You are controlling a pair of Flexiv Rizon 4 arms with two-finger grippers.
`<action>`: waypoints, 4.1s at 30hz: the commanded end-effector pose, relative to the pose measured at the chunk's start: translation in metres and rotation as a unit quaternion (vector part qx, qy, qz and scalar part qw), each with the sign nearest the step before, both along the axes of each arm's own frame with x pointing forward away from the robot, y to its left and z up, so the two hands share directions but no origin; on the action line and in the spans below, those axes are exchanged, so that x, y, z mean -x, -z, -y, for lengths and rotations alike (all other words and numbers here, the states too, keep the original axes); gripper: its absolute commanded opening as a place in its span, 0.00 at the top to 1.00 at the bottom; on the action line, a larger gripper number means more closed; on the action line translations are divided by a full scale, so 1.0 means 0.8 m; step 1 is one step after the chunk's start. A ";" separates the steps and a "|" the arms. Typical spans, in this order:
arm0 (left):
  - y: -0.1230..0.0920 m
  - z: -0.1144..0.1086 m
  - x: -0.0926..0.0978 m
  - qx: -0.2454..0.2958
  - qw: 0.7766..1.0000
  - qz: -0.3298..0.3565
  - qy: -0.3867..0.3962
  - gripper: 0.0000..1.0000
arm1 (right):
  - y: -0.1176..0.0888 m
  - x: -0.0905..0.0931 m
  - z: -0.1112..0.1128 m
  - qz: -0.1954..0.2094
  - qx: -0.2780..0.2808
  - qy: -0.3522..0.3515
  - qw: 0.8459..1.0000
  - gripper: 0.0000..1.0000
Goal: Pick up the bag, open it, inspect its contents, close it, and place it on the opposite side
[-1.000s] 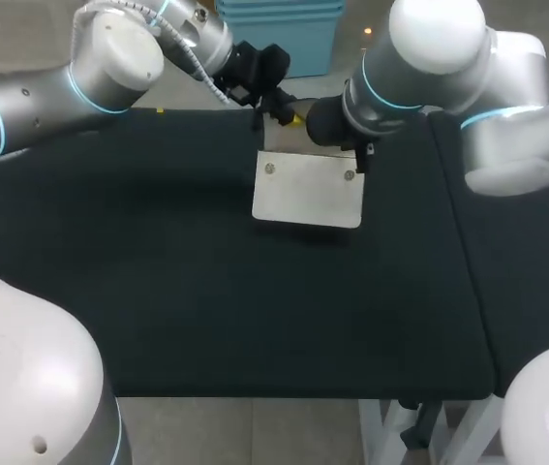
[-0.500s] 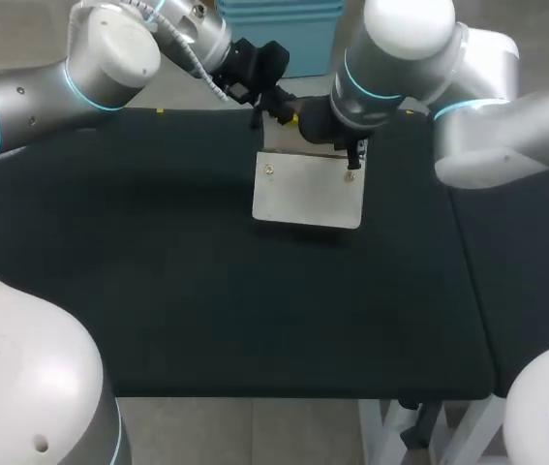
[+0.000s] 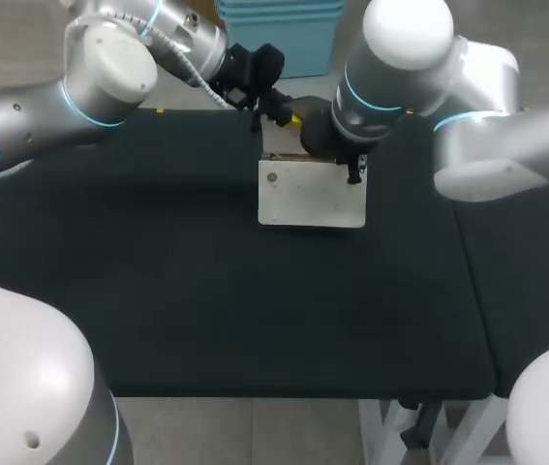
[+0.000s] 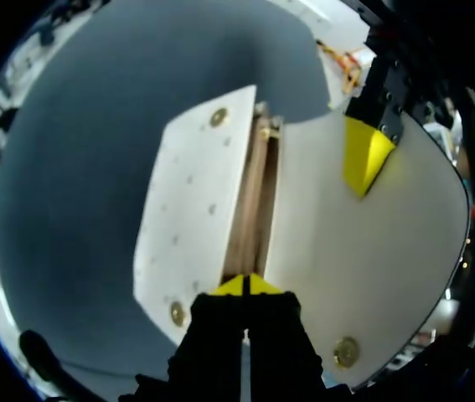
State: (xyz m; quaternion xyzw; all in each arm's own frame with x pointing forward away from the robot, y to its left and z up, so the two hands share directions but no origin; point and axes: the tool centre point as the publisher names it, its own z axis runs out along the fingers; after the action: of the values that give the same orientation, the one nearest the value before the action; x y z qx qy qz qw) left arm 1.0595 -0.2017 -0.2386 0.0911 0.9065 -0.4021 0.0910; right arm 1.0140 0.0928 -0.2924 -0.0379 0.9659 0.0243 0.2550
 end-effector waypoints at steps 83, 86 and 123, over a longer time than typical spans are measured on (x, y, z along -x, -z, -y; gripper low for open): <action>0.007 0.000 0.046 0.084 0.996 0.002 -0.002 1.00 | 0.033 0.025 -0.034 -0.024 -0.027 0.050 0.998 1.00; 0.007 0.001 0.045 0.083 0.997 0.000 -0.003 1.00 | 0.033 0.024 -0.036 -0.023 -0.029 0.049 0.998 1.00; 0.003 -0.007 0.039 0.096 0.995 -0.009 -0.014 1.00 | 0.069 0.036 -0.017 -0.070 -0.024 0.066 0.995 0.00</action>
State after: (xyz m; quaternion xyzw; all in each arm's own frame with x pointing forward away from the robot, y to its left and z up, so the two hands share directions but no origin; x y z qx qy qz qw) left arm 1.0325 -0.2007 -0.2435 0.0661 0.8691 -0.4811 0.0934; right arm 0.9818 0.1065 -0.3349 0.0334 0.9792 0.0377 0.1965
